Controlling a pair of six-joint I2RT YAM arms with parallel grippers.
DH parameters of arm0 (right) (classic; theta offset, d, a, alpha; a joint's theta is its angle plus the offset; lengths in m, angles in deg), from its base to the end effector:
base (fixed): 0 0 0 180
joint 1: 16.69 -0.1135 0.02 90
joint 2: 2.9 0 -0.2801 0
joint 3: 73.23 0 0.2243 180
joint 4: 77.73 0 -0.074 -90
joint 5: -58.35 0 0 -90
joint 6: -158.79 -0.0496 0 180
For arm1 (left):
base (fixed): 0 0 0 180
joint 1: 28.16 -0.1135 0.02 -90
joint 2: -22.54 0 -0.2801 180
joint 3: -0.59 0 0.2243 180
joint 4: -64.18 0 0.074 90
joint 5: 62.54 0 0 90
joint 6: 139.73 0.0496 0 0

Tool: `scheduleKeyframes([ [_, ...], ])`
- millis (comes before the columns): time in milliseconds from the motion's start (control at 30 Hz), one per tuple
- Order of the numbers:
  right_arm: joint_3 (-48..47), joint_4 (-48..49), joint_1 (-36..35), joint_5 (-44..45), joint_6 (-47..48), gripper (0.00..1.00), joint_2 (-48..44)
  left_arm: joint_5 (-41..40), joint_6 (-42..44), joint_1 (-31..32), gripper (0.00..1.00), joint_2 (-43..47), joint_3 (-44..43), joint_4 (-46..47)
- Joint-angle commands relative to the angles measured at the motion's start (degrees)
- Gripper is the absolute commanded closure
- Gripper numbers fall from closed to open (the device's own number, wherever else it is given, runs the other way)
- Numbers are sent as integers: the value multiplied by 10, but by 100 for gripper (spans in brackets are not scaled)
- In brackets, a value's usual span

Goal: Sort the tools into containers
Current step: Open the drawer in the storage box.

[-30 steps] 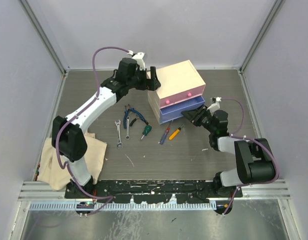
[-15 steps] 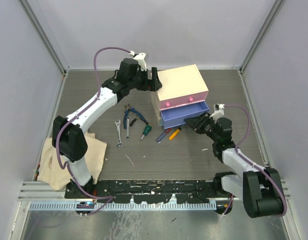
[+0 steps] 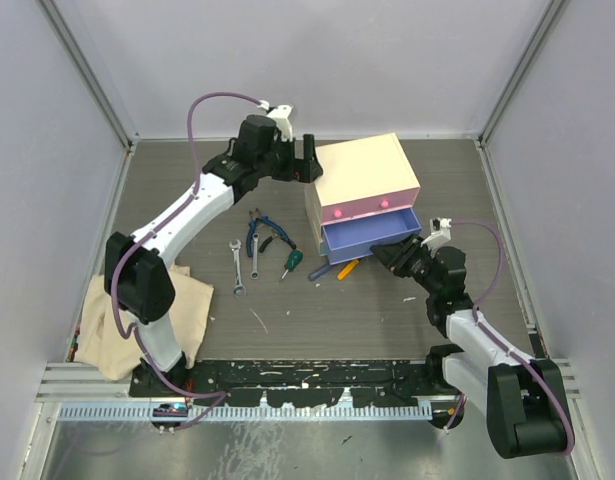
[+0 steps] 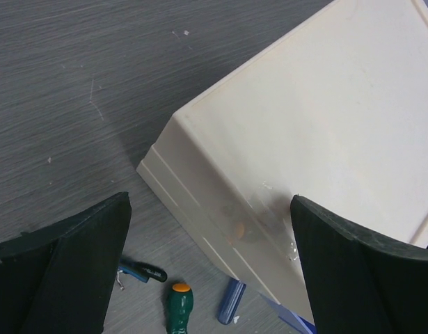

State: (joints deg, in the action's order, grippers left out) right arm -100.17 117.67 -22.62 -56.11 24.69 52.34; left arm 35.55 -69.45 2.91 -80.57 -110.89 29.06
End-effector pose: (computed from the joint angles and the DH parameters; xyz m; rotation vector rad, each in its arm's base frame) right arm 0.1709 0.0384 0.2107 0.3051 1.8660 0.9938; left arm 0.3522 -0.2203 0.3635 0.2991 2.0838 -0.6898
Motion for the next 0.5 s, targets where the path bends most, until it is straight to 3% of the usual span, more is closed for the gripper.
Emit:
scheduleKeyframes([
  [0, 14, -51, -1, -2, 12, 80, -9, -48, 37, 2, 1, 49, -33, -34],
  [133, 16, -47, -1, -5, 12, 80, -4, -118, 110, 42, 2, 86, -42, -36],
  [300, 12, -49, -1, -2, 14, 80, -5, -181, 231, 140, 2, 79, -61, -54],
  [467, 13, -45, -1, -4, 13, 80, -3, -170, 291, 195, 2, 28, -110, -96],
])
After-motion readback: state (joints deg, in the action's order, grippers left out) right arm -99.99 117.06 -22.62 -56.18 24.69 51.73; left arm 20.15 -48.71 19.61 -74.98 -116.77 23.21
